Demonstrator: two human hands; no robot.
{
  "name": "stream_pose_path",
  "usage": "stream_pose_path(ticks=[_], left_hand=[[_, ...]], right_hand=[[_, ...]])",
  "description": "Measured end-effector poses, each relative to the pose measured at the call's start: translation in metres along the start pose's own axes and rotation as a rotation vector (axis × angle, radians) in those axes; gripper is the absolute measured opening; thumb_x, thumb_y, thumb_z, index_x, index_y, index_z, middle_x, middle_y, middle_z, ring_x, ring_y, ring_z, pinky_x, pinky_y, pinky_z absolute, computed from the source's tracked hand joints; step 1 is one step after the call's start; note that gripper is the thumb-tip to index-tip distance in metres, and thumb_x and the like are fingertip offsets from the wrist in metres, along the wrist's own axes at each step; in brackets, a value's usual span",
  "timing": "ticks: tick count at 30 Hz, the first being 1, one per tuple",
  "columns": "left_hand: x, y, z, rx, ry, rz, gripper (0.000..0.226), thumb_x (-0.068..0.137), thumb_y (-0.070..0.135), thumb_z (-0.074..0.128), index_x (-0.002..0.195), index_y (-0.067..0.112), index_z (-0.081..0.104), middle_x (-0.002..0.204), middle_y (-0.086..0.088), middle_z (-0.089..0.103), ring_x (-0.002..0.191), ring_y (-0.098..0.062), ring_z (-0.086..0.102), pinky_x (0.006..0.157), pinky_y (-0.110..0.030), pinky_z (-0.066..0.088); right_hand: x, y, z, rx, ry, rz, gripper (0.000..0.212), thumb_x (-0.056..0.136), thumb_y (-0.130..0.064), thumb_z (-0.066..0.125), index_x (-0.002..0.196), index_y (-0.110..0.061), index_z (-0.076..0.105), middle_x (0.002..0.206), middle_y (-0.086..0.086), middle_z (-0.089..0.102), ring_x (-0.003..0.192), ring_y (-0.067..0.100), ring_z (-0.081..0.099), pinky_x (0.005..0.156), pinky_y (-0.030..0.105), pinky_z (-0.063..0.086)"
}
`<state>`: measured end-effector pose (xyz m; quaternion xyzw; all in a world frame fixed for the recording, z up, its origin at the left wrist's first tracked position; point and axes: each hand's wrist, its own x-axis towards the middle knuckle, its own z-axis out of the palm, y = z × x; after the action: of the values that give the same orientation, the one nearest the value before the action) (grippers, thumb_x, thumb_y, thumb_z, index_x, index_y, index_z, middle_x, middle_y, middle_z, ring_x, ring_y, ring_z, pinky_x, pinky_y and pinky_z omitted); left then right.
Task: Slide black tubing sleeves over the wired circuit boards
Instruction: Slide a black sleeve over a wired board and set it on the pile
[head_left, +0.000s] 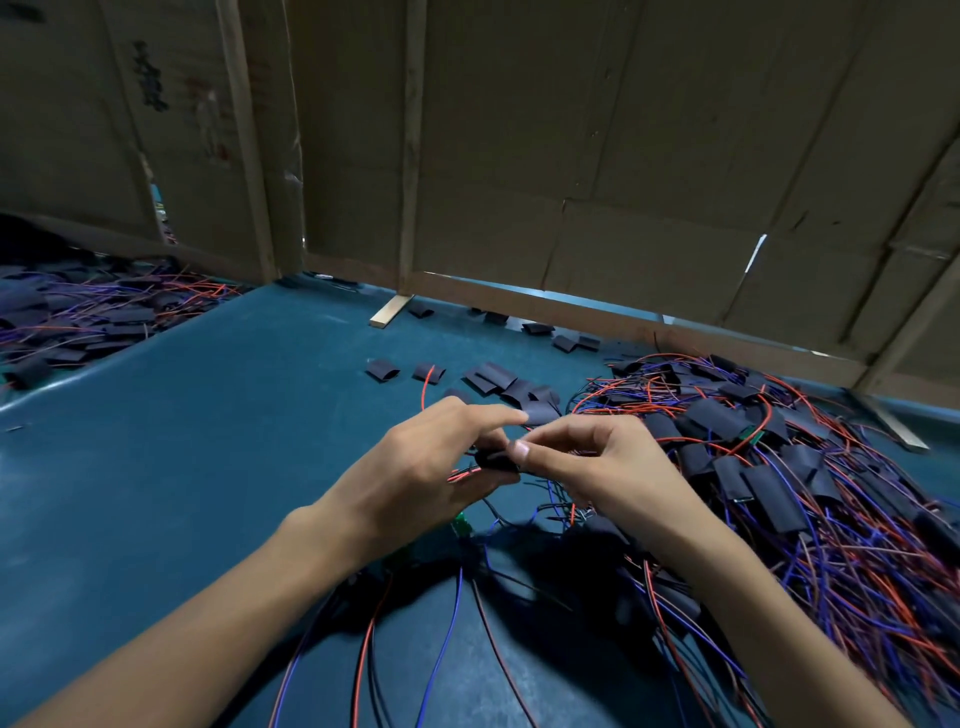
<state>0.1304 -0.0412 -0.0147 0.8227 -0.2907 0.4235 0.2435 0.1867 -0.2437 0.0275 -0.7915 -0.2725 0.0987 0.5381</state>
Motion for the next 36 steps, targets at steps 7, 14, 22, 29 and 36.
stream_pose_path(ticks=[7, 14, 22, 29, 36], left_hand=[[0.0, -0.002, 0.002, 0.026, 0.002, 0.01, 0.018, 0.088, 0.011, 0.079, 0.102, 0.0, 0.073, 0.093, -0.003, 0.072, 0.079, -0.022, 0.066, 0.072, -0.037, 0.054], [0.001, 0.0, 0.001, 0.091, 0.044, 0.035, 0.016, 0.089, 0.014, 0.076, 0.103, 0.006, 0.076, 0.098, 0.001, 0.076, 0.081, -0.019, 0.069, 0.072, -0.039, 0.055], [-0.002, -0.006, 0.006, 0.112, 0.057, -0.028, 0.045, 0.092, 0.016, 0.075, 0.133, 0.004, 0.061, 0.125, 0.002, 0.069, 0.112, -0.014, 0.066, 0.092, -0.037, 0.053], [-0.01, -0.044, -0.001, 0.119, 0.002, -0.33, 0.04, 0.097, 0.019, 0.064, 0.136, 0.016, 0.057, 0.122, 0.007, 0.064, 0.114, -0.01, 0.058, 0.098, -0.026, 0.046], [0.01, -0.101, 0.025, 0.261, -0.549, -0.818, 0.047, 0.094, 0.046, 0.061, 0.133, 0.019, 0.057, 0.132, -0.009, 0.059, 0.128, -0.031, 0.049, 0.107, -0.046, 0.041]], right_hand=[[0.001, -0.003, -0.003, -0.063, -0.087, 0.027, 0.02, 0.076, -0.042, 0.083, 0.084, -0.024, 0.081, 0.064, 0.001, 0.068, 0.053, 0.007, 0.044, 0.055, 0.026, 0.036], [0.001, -0.002, 0.0, -0.098, -0.091, 0.006, 0.019, 0.077, -0.042, 0.084, 0.085, -0.026, 0.081, 0.076, 0.001, 0.076, 0.057, 0.016, 0.059, 0.059, 0.035, 0.05], [0.002, -0.009, -0.014, -0.16, 0.051, -0.086, 0.006, 0.083, -0.026, 0.081, 0.082, -0.02, 0.081, 0.07, -0.005, 0.075, 0.061, 0.003, 0.06, 0.062, 0.026, 0.046], [-0.008, -0.024, -0.083, -0.29, 0.473, -0.228, 0.011, 0.083, -0.024, 0.08, 0.08, -0.035, 0.08, 0.074, -0.01, 0.076, 0.065, 0.0, 0.062, 0.061, 0.024, 0.05], [-0.011, -0.004, -0.124, -0.848, 0.589, 0.277, 0.009, 0.081, -0.025, 0.072, 0.084, -0.017, 0.073, 0.086, 0.015, 0.073, 0.089, 0.036, 0.065, 0.073, 0.04, 0.052]])
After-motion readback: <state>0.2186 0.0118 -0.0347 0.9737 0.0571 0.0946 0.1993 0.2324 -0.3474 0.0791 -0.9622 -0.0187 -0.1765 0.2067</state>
